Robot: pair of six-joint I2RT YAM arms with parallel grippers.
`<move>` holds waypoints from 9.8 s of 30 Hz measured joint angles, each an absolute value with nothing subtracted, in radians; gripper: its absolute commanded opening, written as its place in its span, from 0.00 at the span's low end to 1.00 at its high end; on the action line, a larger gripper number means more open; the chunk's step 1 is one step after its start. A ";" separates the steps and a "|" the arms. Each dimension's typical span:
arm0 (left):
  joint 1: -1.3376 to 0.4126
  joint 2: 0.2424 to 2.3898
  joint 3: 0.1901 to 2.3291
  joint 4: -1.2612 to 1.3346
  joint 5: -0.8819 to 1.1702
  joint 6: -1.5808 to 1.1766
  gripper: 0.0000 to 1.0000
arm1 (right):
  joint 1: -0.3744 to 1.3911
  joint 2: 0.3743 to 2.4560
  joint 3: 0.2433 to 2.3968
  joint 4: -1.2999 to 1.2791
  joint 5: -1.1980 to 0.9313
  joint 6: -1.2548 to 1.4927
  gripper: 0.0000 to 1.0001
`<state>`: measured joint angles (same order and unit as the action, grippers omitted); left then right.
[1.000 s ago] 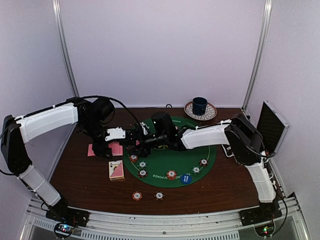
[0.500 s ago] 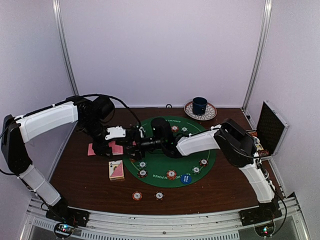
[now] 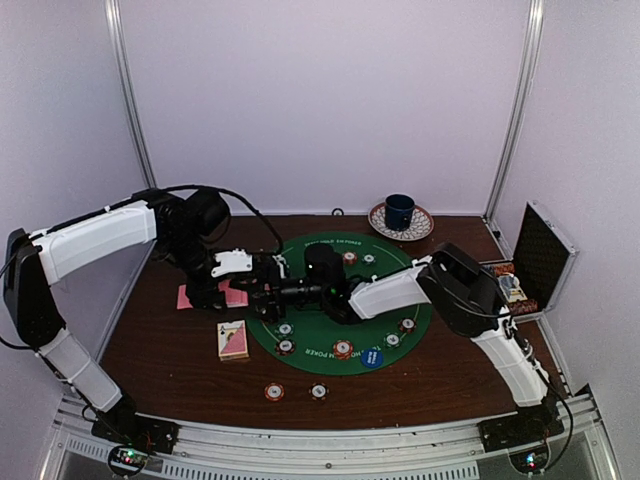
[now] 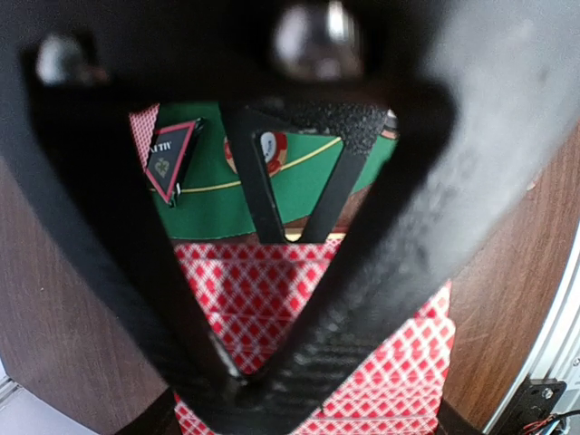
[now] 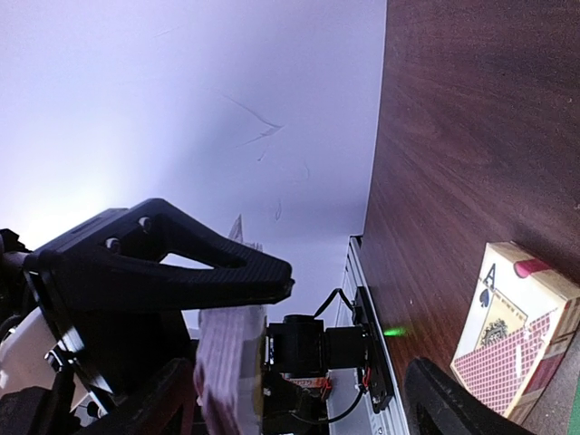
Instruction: Distribute texas hold em gaming equipment
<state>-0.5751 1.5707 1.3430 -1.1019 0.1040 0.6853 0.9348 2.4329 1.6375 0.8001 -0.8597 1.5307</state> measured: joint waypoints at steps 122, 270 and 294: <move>-0.576 1.605 1.355 -1.151 0.092 0.686 0.00 | 0.956 2.483 1.793 0.565 -0.927 1.278 0.69; -0.580 1.602 1.346 -1.180 0.033 0.690 0.00 | 0.686 1.977 1.507 -0.635 -0.168 0.547 0.99; -0.580 1.583 1.347 -1.180 0.032 0.685 0.00 | 0.679 1.848 1.328 -0.316 -0.347 0.777 0.93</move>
